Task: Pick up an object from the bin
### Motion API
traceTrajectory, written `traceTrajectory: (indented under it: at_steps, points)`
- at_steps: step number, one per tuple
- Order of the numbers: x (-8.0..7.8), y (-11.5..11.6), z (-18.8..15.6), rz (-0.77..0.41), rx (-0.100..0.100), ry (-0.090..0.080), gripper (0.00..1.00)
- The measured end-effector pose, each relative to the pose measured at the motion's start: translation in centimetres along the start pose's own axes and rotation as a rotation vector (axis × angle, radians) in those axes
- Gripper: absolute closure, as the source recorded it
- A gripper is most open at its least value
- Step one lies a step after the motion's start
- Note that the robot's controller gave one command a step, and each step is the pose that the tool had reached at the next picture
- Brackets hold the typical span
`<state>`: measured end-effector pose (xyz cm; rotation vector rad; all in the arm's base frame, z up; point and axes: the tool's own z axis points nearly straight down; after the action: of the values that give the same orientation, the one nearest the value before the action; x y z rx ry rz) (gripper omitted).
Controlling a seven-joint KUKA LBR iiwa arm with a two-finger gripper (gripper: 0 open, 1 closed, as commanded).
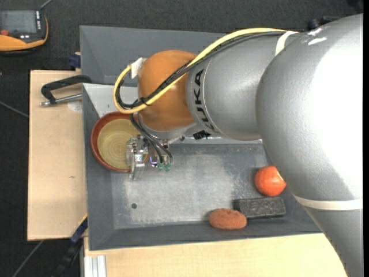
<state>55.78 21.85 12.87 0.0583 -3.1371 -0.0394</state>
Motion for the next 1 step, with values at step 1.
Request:
traceTrajectory:
  at_steps: [1]
  points:
    - [4.77, -0.71, -6.16, -0.223, -0.001, -0.001, 1.00]
